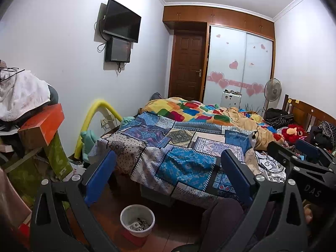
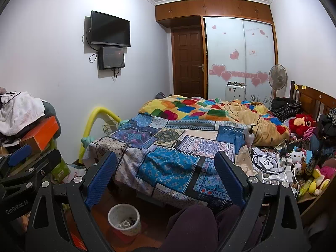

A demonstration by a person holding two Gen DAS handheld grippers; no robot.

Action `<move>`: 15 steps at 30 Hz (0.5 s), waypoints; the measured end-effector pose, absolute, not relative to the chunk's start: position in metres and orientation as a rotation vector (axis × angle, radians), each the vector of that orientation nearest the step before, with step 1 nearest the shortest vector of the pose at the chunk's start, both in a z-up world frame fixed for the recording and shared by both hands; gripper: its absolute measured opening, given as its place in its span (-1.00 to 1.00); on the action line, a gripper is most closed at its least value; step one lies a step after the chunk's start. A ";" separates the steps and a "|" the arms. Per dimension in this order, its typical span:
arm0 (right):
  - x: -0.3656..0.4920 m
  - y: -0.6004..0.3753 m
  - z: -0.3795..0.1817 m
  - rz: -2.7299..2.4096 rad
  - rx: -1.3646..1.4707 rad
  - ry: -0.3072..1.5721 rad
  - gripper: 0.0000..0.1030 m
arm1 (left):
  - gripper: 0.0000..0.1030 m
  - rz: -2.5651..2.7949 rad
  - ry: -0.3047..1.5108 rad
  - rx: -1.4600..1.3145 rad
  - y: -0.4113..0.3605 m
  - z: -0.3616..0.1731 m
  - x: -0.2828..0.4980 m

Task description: Collect trash

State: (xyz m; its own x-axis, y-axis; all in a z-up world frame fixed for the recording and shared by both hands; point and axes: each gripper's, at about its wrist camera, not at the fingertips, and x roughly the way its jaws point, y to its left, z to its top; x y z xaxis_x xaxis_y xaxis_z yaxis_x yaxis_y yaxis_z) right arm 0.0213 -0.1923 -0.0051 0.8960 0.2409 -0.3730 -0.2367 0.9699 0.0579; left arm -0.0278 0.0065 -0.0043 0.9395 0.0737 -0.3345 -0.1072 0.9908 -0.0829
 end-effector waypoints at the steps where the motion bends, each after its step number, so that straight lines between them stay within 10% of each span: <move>1: 0.022 -0.193 -0.005 0.246 0.012 0.390 0.80 | 0.96 0.093 0.337 -0.103 0.006 -0.005 -0.028; 15: 0.022 -0.194 -0.010 0.257 0.007 0.402 0.80 | 0.96 0.082 0.355 -0.111 0.003 -0.008 -0.029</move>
